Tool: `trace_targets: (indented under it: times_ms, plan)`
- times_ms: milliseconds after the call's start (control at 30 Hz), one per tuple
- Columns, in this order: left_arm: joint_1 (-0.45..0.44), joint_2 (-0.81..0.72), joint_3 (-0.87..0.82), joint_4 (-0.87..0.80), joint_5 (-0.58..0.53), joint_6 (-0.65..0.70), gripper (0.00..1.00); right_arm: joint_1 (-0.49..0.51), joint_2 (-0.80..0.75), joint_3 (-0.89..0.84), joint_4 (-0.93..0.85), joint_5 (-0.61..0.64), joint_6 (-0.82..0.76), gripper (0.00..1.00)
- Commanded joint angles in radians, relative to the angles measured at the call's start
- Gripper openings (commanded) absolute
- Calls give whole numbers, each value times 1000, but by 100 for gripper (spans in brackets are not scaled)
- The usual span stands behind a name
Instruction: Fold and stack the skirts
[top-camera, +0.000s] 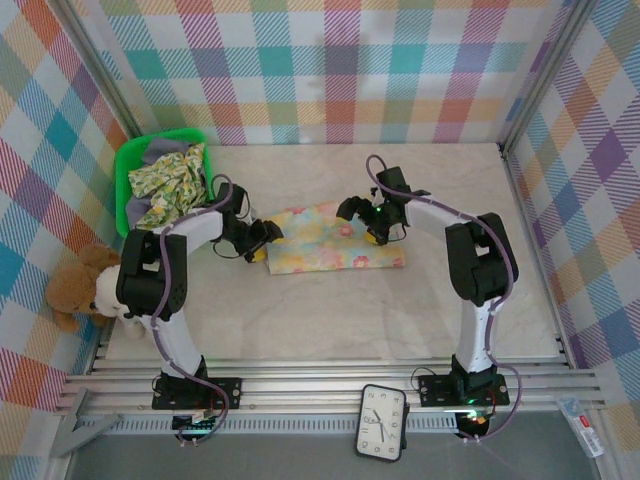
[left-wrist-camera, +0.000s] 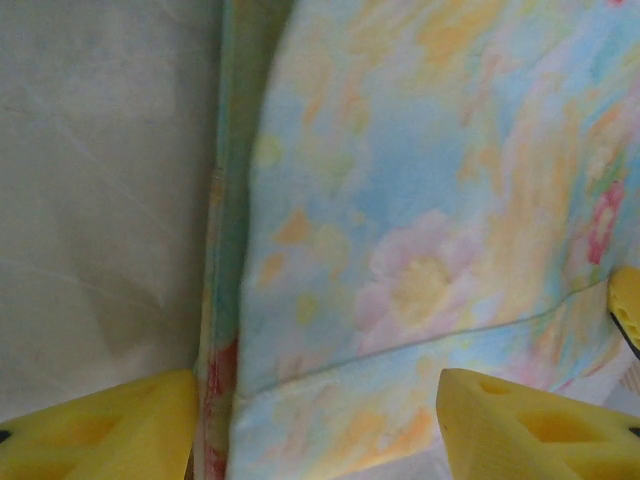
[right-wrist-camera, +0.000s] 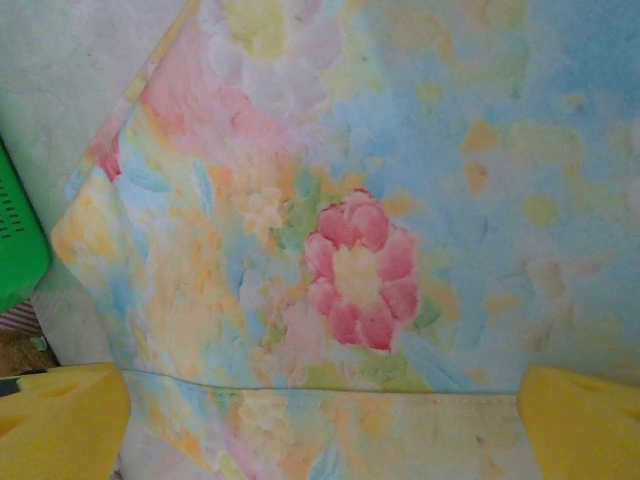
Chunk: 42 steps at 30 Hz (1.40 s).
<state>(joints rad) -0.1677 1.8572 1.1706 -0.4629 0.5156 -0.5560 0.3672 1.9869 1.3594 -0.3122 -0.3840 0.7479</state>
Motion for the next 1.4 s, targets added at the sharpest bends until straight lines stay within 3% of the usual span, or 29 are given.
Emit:
trace_targets:
  times_ms: [0,300,500,633,733,767,833,900,1000,1167,1200,1300,1367]
  plan:
    - [-3,10,-24,33,15,18,65,0,14,-23,-18,9,-3,99]
    - [-35,38,-41,157,151,2,62,1,30,-36,-3,-7,15,99]
    - [-55,30,-50,244,150,-24,53,1,35,-42,22,-21,36,99]
    - [-53,30,-59,227,80,-27,34,0,21,-53,53,-39,39,99]
    - [-53,38,-39,113,-22,-2,4,-1,-23,-67,75,-34,20,99]
    - [-52,41,-25,69,-58,14,0,-1,-42,-72,74,-18,7,99]
    - [-53,39,0,4,-107,41,0,-8,-78,-80,65,1,-27,98]
    - [-53,29,22,-50,-143,62,0,-20,-88,-80,34,2,-52,91]
    - [-60,14,77,-150,-224,89,0,-31,-76,-81,-18,22,-77,62]
    - [-95,21,158,-255,-313,118,0,-32,-37,-88,-23,-32,-86,40]
    - [-100,31,167,-262,-309,117,6,-30,-31,-90,-12,-51,-83,38]
    - [-108,45,180,-269,-288,115,41,-26,-29,-87,8,-76,-77,36]
    - [-108,33,178,-274,-319,105,56,-25,-30,-82,7,-79,-83,32]
